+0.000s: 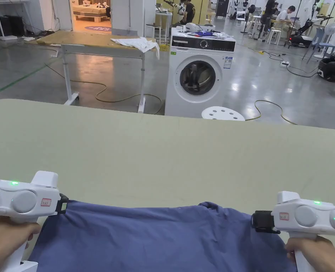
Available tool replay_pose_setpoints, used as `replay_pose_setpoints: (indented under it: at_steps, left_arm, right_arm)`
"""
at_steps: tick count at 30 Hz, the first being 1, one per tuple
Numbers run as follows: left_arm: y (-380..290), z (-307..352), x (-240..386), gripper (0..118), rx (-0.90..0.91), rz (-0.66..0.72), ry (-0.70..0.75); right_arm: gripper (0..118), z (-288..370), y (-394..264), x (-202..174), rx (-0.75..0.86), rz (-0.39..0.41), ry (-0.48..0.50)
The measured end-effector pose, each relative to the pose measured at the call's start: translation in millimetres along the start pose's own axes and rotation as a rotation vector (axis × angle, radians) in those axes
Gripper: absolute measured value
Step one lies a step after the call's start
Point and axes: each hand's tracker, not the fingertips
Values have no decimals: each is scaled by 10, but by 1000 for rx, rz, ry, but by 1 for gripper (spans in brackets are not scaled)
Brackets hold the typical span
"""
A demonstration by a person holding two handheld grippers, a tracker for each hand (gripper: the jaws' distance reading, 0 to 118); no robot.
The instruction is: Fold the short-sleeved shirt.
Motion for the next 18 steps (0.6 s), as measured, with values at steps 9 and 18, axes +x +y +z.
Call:
replay_pose_setpoints:
  at_steps: [9, 18]
  left_arm:
    - [-39, 161, -42, 0, 33, 10, 10]
    - [121, 527, -49, 0, 130, 11, 1]
  right_arm:
    - [48, -363, 54, -103, -99, 43, -9]
    - [5, 417, 11, -153, 132, 32, 43]
